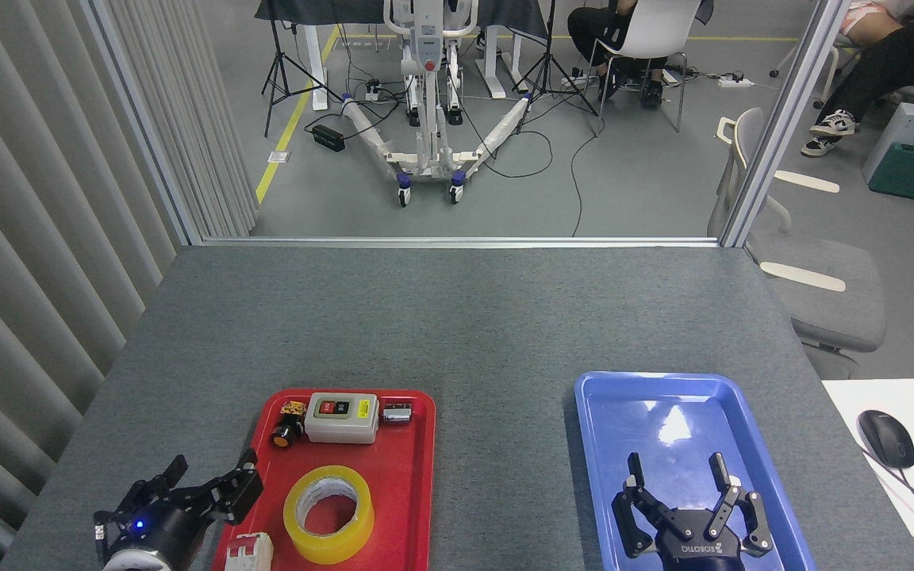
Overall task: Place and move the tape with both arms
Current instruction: 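Close the left gripper on the yellow tape roll's rim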
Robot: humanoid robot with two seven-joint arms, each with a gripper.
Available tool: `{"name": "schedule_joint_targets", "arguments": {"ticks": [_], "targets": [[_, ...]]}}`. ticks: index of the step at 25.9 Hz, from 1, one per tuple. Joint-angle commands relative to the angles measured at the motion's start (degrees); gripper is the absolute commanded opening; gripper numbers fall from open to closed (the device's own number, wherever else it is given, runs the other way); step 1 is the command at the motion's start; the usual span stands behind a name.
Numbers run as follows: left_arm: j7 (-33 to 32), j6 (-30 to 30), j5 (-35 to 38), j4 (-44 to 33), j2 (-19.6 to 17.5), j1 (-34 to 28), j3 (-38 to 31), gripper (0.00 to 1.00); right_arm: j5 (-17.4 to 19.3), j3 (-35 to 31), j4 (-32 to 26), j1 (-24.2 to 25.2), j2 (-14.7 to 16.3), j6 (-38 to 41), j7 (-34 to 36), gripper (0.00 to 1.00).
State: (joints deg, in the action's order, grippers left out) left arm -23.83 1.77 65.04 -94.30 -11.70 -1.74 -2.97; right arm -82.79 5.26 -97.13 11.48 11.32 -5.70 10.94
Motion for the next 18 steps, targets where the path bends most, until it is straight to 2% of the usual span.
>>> {"name": "schedule_joint_targets", "arguments": {"ticks": [1,4,6,12,18], "targets": [[-4.1,0.4,0.0,0.2,-0.4,1.8,2.9,1.00,0.0,-0.1,0.0,0.0,0.2,0.0,0.0,1.00],[-6.1,4.8,0.3,0.7,-0.7,4.1,3.9,1.00,0.0,0.0,0.0,0.0,-0.1,0.0,0.0,1.00],[-9.7,8.0,0.4,1.6,-0.5,5.9,3.9,1.00,0.0,0.0,0.0,0.0,0.0,0.0,0.0,1.00],[-25.0,8.5,2.0,4.5,-0.5,9.7,4.6,0.99,0.0,-0.3,0.0,0.1,0.1,0.0,0.0,1.00],[-27.3,8.9,4.9,5.2,-0.4,11.1,6.5,0.98,0.0,-0.3,0.0,0.5,0.0,-0.1,0.0,1.00]]}}
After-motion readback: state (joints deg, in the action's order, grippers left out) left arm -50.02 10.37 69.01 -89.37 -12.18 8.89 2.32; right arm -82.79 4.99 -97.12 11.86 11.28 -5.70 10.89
